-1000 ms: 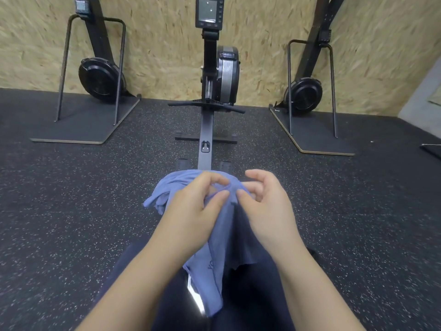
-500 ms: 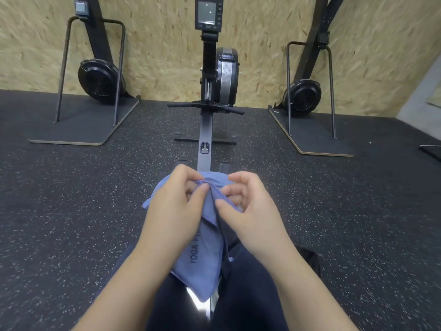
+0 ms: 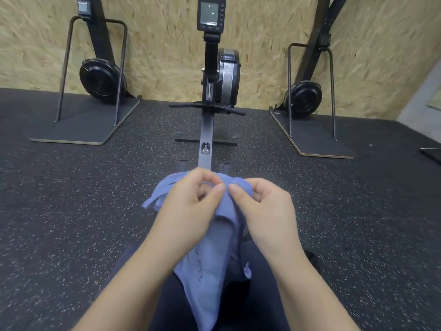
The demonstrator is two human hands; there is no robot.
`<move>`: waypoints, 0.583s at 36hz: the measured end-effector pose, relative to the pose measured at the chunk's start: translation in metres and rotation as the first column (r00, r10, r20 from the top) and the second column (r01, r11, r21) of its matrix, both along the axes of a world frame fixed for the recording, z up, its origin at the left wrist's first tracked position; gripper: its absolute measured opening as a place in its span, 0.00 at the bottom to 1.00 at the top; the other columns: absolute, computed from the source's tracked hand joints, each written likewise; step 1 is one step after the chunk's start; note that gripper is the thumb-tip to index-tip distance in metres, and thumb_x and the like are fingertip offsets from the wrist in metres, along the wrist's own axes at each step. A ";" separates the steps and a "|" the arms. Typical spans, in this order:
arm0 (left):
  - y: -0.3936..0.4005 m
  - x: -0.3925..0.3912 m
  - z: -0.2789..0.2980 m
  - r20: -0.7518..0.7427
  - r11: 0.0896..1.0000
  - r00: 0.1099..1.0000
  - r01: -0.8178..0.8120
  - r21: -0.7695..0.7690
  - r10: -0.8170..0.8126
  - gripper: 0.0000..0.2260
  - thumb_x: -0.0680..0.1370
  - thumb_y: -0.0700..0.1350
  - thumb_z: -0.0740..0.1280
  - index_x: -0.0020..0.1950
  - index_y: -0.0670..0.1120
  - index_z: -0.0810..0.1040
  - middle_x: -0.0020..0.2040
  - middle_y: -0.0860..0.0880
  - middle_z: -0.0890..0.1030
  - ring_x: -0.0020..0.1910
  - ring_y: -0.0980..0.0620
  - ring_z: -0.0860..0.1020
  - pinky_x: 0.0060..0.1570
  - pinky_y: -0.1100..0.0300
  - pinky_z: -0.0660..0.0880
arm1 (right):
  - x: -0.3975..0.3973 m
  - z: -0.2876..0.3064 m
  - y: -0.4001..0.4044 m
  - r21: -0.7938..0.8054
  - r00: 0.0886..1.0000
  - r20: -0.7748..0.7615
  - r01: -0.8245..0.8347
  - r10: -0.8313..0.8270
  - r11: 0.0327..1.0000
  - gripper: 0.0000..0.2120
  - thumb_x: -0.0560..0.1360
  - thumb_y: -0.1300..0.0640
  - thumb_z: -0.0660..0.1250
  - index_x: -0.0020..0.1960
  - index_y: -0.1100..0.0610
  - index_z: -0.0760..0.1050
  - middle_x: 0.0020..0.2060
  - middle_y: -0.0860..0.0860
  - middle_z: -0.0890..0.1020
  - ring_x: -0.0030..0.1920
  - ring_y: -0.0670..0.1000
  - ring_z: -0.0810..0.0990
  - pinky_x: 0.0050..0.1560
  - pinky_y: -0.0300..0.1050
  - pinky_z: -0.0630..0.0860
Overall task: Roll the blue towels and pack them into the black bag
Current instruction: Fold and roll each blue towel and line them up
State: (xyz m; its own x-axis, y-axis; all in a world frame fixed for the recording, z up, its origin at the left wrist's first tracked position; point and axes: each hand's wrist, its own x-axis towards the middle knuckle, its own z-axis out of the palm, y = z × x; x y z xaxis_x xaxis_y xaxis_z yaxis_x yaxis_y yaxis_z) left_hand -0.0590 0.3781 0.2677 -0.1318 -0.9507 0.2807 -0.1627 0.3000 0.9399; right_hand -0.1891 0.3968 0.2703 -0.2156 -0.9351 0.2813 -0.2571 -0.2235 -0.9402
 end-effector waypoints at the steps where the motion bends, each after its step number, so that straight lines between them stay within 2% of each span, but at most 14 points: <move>1: 0.001 -0.001 0.001 0.016 1.000 1.000 0.020 0.005 -0.021 0.06 0.80 0.41 0.64 0.44 0.48 0.76 0.28 0.47 0.75 0.30 0.53 0.69 0.32 0.50 0.68 | 0.000 0.000 0.000 -0.005 1.000 -0.004 -0.021 0.021 1.000 0.08 0.75 0.60 0.69 0.39 0.50 0.80 0.34 0.44 0.84 0.33 0.38 0.78 0.35 0.30 0.72; 2: 0.001 -0.001 0.001 0.031 0.999 0.999 0.028 0.016 -0.028 0.07 0.80 0.41 0.63 0.44 0.49 0.77 0.31 0.48 0.79 0.32 0.52 0.71 0.36 0.49 0.72 | 0.000 0.001 0.001 -0.011 0.999 -0.020 -0.039 0.038 0.999 0.10 0.76 0.61 0.68 0.39 0.49 0.80 0.35 0.43 0.84 0.35 0.38 0.79 0.37 0.30 0.73; 6: 0.001 0.000 0.002 -0.004 0.995 0.998 0.060 0.082 -0.060 0.12 0.80 0.35 0.60 0.46 0.50 0.78 0.34 0.53 0.81 0.34 0.58 0.76 0.38 0.67 0.72 | -0.004 0.002 0.000 -0.016 0.987 -0.150 -0.059 0.056 0.998 0.14 0.78 0.62 0.64 0.42 0.45 0.79 0.40 0.41 0.84 0.44 0.40 0.81 0.46 0.35 0.74; 8: 0.000 0.000 0.001 0.032 0.995 0.995 0.088 0.048 -0.090 0.09 0.78 0.37 0.63 0.48 0.51 0.77 0.36 0.50 0.82 0.32 0.61 0.75 0.35 0.69 0.70 | -0.005 0.003 0.000 -0.001 0.972 -0.230 -0.059 0.057 0.998 0.13 0.78 0.62 0.62 0.45 0.46 0.80 0.42 0.42 0.84 0.46 0.40 0.80 0.48 0.37 0.74; 10: 0.000 0.000 -0.001 0.079 0.998 0.995 0.064 -0.001 -0.064 0.09 0.77 0.37 0.66 0.46 0.52 0.77 0.37 0.51 0.82 0.30 0.64 0.74 0.34 0.72 0.67 | -0.006 0.003 0.000 0.019 0.952 -0.299 -0.059 0.062 0.998 0.10 0.79 0.60 0.61 0.48 0.51 0.81 0.42 0.45 0.84 0.46 0.44 0.80 0.50 0.43 0.75; 12: -0.001 0.001 -0.002 0.119 0.999 0.993 0.011 -0.046 -0.006 0.09 0.76 0.38 0.68 0.43 0.53 0.77 0.36 0.56 0.83 0.34 0.64 0.77 0.37 0.70 0.70 | -0.005 0.003 0.000 0.039 0.934 -0.346 -0.079 0.087 0.996 0.10 0.79 0.60 0.61 0.50 0.53 0.81 0.43 0.47 0.84 0.46 0.48 0.80 0.51 0.48 0.75; 14: -0.001 0.002 -0.002 0.155 0.996 0.987 -0.028 -0.079 0.040 0.08 0.76 0.40 0.69 0.41 0.53 0.78 0.35 0.59 0.83 0.38 0.63 0.80 0.41 0.67 0.73 | -0.004 0.004 0.001 0.046 0.918 -0.377 -0.113 0.122 0.993 0.11 0.79 0.60 0.60 0.53 0.53 0.81 0.45 0.46 0.84 0.48 0.46 0.80 0.53 0.47 0.75; 16: -0.001 0.003 -0.002 0.207 0.991 0.975 -0.055 -0.123 0.079 0.08 0.76 0.41 0.69 0.40 0.53 0.77 0.35 0.60 0.81 0.36 0.63 0.78 0.40 0.68 0.72 | -0.003 0.005 0.001 0.044 0.907 -0.393 -0.145 0.151 0.988 0.11 0.79 0.61 0.60 0.55 0.53 0.80 0.47 0.45 0.84 0.48 0.44 0.79 0.52 0.43 0.74; 19: -0.001 0.005 -0.001 0.287 0.976 0.947 -0.087 -0.199 0.143 0.07 0.75 0.44 0.69 0.39 0.54 0.76 0.33 0.57 0.79 0.34 0.62 0.75 0.37 0.69 0.68 | -0.003 0.005 0.003 0.045 0.906 -0.376 -0.194 0.196 0.980 0.12 0.80 0.61 0.59 0.55 0.52 0.80 0.46 0.43 0.83 0.46 0.39 0.77 0.48 0.35 0.71; 21: -0.001 0.006 -0.001 0.331 0.970 0.931 -0.080 -0.229 0.155 0.07 0.76 0.44 0.69 0.39 0.54 0.75 0.32 0.55 0.77 0.33 0.61 0.73 0.35 0.69 0.66 | -0.003 0.003 0.003 0.060 0.902 -0.366 -0.223 0.229 0.973 0.13 0.80 0.61 0.58 0.56 0.51 0.80 0.42 0.39 0.82 0.43 0.36 0.77 0.44 0.31 0.69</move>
